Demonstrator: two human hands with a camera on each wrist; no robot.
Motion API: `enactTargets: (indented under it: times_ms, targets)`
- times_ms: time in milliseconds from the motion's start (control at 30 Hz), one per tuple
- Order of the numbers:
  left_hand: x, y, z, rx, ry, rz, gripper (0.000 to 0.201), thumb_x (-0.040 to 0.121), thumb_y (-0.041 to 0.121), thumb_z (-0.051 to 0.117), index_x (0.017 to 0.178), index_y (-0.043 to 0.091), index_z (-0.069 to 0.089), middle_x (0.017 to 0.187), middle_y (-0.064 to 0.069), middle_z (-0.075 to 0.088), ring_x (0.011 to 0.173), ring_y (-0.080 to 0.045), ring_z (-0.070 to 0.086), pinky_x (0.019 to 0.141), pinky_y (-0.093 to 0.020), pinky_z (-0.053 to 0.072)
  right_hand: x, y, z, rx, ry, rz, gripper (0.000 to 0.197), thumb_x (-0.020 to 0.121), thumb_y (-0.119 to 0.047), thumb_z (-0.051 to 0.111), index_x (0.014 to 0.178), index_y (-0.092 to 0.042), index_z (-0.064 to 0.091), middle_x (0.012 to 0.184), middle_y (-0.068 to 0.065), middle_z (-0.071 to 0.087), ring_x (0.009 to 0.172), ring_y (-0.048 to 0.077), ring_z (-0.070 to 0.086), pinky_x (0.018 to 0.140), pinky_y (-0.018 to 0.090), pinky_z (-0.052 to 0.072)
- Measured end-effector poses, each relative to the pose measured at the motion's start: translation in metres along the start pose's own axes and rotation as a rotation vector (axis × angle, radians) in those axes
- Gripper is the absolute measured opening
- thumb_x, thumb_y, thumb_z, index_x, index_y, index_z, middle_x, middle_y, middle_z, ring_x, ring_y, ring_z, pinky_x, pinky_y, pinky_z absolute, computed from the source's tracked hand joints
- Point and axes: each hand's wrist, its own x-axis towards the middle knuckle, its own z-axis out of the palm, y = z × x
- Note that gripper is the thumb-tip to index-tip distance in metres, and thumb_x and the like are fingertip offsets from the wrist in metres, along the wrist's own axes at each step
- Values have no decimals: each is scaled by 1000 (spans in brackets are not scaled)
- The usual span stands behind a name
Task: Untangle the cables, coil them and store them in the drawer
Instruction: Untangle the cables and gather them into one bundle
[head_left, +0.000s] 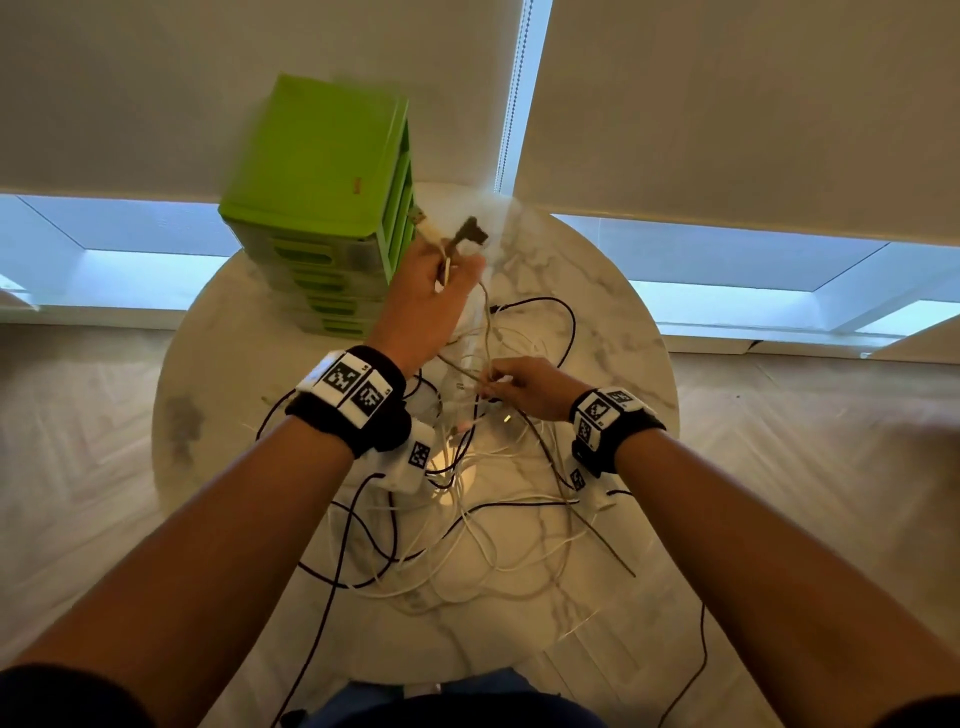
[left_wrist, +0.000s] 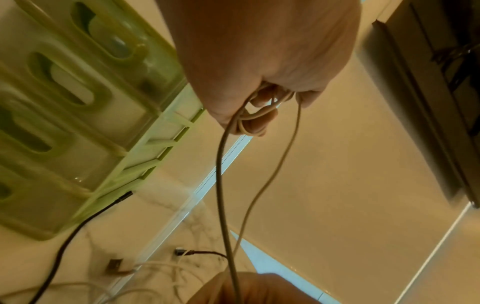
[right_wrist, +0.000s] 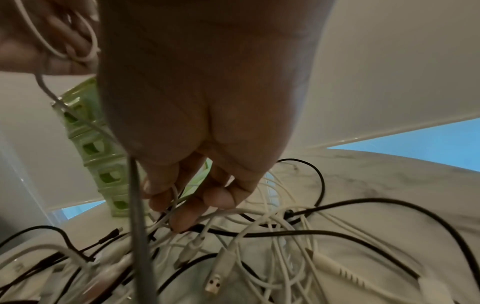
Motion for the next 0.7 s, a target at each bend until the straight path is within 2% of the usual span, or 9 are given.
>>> enactTargets:
  times_ms: [67, 133, 200, 300, 367, 433, 500, 600, 700]
  targets:
    - [0, 5, -5, -40, 29, 21, 11, 98, 32, 58, 93, 41, 61, 84, 5, 61, 65, -6, 49, 65, -26, 41, 4, -1, 1, -6, 41, 14, 11, 101, -22, 59, 93, -26, 66, 94, -11, 70, 83, -6, 65, 79, 19, 48]
    - [-3, 5, -12, -34, 34, -28, 14, 102, 20, 53, 97, 23, 65, 88, -2, 74, 64, -12, 62, 60, -21, 44, 6, -4, -6, -54, 133, 14, 10, 99, -21, 61, 92, -23, 69, 91, -8, 71, 77, -1, 65, 77, 23, 49]
    - [-5, 1, -20, 8, 39, -115, 17, 103, 14, 50, 90, 8, 58, 73, 0, 67, 60, -10, 62, 59, -22, 48, 6, -9, -15, -40, 240, -12, 11, 96, -19, 65, 97, -14, 74, 88, -2, 74, 74, 7, 69, 77, 26, 56]
    - [-7, -17, -29, 162, -27, -214, 14, 102, 25, 53, 92, 17, 51, 75, -4, 52, 62, -13, 50, 62, -30, 43, 3, -20, -28, 16, 328, -61, 10, 95, -17, 68, 95, -9, 74, 81, 0, 75, 71, 8, 71, 75, 31, 60]
    - [-10, -31, -29, 332, -129, -233, 20, 101, 42, 57, 104, 22, 59, 90, 1, 62, 80, -14, 59, 75, -32, 45, 2, -30, -35, -8, 365, -66, 9, 94, -18, 69, 94, -11, 74, 81, -1, 75, 73, 9, 71, 76, 34, 60]
    - [-17, -41, -28, 436, -210, -235, 39, 100, 53, 56, 126, 24, 62, 110, 5, 66, 100, -14, 61, 88, -32, 46, 1, -38, -41, -22, 383, -65, 9, 93, -21, 70, 95, -14, 75, 82, -3, 75, 75, 9, 70, 77, 35, 59]
    - [-22, -44, -26, 476, -223, -218, 47, 100, 56, 53, 136, 26, 62, 112, 2, 67, 103, -16, 61, 89, -32, 47, -1, -42, -44, -16, 377, -77, 9, 93, -23, 70, 95, -16, 75, 80, -5, 74, 75, 10, 69, 77, 36, 58]
    - [-23, -50, -25, 508, -253, -200, 48, 98, 61, 53, 110, 20, 75, 89, -8, 71, 84, -23, 65, 78, -39, 51, -3, -42, -45, -26, 354, -92, 8, 94, -25, 70, 94, -18, 74, 79, -6, 73, 76, 14, 69, 76, 38, 57]
    - [-22, -44, -27, 397, -193, -221, 48, 94, 61, 60, 93, 14, 70, 75, 1, 59, 70, -16, 54, 69, -33, 43, -4, -35, -42, -33, 304, -105, 9, 95, -28, 68, 94, -20, 71, 82, -7, 71, 77, 11, 66, 74, 30, 54]
